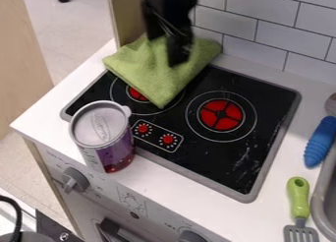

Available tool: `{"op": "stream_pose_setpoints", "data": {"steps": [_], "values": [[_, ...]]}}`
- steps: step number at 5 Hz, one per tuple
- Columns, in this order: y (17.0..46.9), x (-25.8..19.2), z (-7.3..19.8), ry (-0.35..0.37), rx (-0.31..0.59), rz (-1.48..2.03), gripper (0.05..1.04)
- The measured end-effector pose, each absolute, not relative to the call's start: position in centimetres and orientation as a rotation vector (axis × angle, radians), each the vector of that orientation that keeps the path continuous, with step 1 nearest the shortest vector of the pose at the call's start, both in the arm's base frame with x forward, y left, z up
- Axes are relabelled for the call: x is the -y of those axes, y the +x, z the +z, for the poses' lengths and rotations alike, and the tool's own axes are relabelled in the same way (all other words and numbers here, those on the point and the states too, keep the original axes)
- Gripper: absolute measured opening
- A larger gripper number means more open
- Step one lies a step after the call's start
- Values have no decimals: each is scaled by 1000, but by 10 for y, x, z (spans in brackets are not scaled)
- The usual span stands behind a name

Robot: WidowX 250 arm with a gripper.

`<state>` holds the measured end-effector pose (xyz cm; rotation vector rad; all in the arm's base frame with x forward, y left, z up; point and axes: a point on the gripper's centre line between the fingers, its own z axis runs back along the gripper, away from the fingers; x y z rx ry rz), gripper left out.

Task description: Move the silver basket on the right

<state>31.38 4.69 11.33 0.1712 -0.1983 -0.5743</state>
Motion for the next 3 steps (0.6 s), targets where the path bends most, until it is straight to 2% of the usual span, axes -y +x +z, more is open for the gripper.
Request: {"op": "stream_pose_setpoints", "data": {"steps": [2,3], "values": [[297,-92,110,203,141,-931,999],[283,-104,113,230,162,-1068,999]]}}
